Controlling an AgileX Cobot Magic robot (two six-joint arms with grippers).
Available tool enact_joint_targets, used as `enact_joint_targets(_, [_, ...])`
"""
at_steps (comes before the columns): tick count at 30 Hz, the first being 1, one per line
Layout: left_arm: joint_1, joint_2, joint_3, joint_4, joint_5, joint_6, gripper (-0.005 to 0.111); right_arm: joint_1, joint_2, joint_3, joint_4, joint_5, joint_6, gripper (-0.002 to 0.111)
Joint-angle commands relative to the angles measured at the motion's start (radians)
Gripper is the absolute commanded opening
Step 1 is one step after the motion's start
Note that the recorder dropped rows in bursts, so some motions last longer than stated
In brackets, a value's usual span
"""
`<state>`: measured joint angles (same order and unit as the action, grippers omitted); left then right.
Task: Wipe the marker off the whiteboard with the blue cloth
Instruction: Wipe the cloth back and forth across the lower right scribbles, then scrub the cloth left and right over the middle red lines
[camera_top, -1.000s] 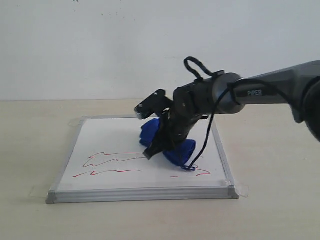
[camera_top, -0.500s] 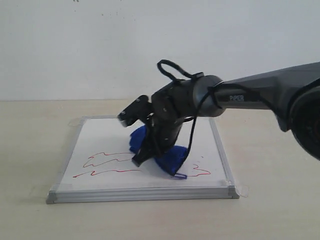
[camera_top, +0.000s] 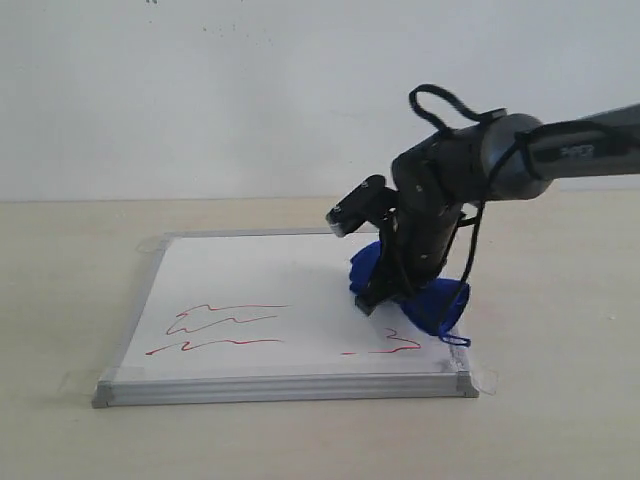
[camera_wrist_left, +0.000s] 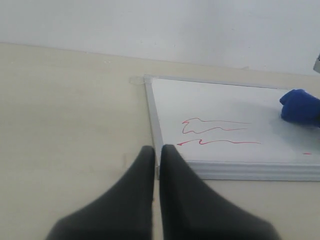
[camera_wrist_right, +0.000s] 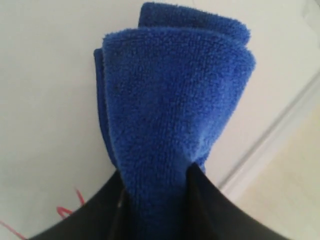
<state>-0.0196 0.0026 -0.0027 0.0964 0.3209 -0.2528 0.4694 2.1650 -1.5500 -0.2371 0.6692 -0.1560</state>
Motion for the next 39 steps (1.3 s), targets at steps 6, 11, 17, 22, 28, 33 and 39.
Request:
enact_joint_targets(6, [-0.002,-0.003,0.003,0.000,-0.007,-0.010,0.004,-0.051,-0.083,0.245,0.069,-0.155,-0.019,0.000])
enact_joint_targets(11, [-0.002,-0.003,0.003,0.000,-0.007,-0.010,0.004,0.065,-0.081,0.284,0.266,-0.099,-0.212,0.000])
enact_joint_targets(17, [-0.002,-0.003,0.003,0.000,-0.007,-0.010,0.004,0.196,-0.084,0.259,0.316,-0.046,-0.329,0.000])
enact_joint_targets(22, [-0.002,-0.003,0.003,0.000,-0.007,-0.010,0.004,0.040,-0.056,0.224,0.156,-0.212,-0.120,0.000])
enact_joint_targets(28, [-0.002,-0.003,0.003,0.000,-0.007,-0.010,0.004,-0.014,-0.023,0.173,0.152,-0.188,-0.117,0.000])
enact_joint_targets(33, [-0.002,-0.003,0.003,0.000,-0.007,-0.010,0.004,0.155,-0.027,0.173,0.216,0.055,-0.240,0.000])
enact_joint_targets(39, [-0.002,-0.003,0.003,0.000,-0.007,-0.010,0.004,0.208,-0.053,0.173,0.204,0.087,-0.265,0.000])
